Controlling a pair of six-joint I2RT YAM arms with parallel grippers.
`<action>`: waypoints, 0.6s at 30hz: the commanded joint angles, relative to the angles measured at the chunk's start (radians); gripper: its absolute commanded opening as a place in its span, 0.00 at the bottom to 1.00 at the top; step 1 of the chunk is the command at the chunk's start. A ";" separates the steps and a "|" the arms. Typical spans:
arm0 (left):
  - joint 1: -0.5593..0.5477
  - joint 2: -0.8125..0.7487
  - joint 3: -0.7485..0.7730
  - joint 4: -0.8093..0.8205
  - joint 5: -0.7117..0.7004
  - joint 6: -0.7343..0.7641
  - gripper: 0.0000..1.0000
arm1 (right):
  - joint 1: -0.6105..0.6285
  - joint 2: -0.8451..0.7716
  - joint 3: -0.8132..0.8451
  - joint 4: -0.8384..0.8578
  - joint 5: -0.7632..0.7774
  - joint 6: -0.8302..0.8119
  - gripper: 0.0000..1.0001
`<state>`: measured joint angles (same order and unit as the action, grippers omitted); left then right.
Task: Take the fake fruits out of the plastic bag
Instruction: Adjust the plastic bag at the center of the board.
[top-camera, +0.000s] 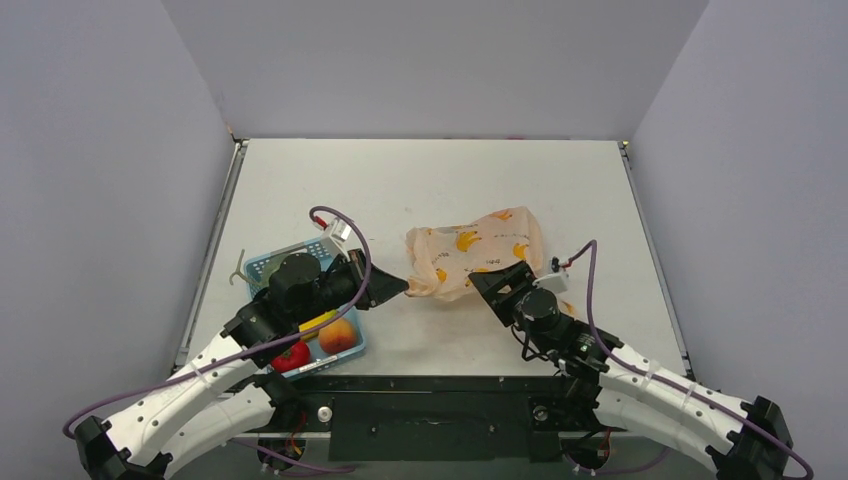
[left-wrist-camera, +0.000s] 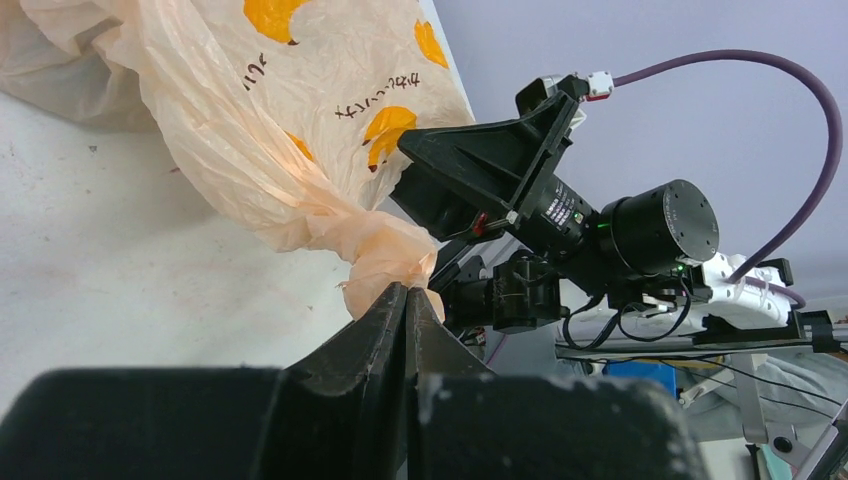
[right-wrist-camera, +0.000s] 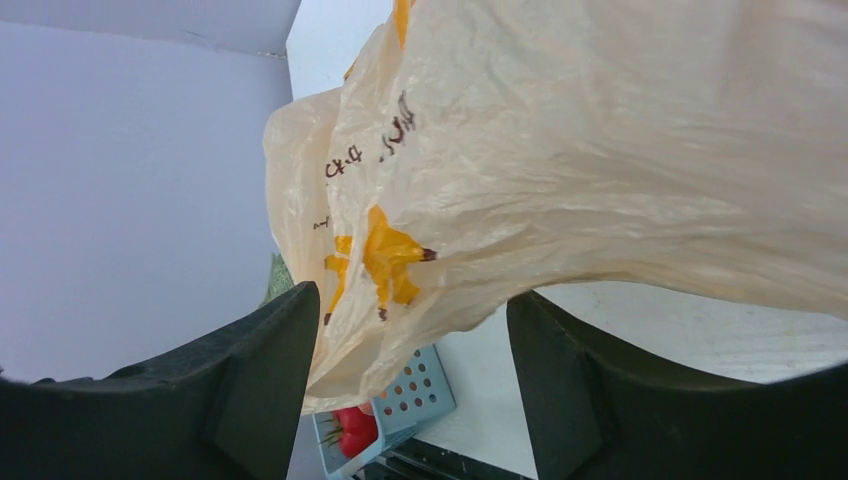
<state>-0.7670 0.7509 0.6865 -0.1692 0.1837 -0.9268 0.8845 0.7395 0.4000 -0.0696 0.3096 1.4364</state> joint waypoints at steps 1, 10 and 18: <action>-0.006 0.015 0.079 -0.004 0.012 0.049 0.00 | 0.007 -0.108 0.005 -0.151 0.147 -0.013 0.66; -0.003 0.037 0.110 -0.020 -0.004 0.090 0.00 | 0.002 -0.409 -0.126 -0.293 0.328 0.030 0.48; -0.005 0.041 0.079 -0.030 0.023 0.100 0.00 | -0.067 -0.263 -0.052 -0.257 0.346 -0.111 0.49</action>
<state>-0.7670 0.7979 0.7563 -0.2070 0.1890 -0.8547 0.8665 0.3889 0.2813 -0.3618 0.6205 1.4220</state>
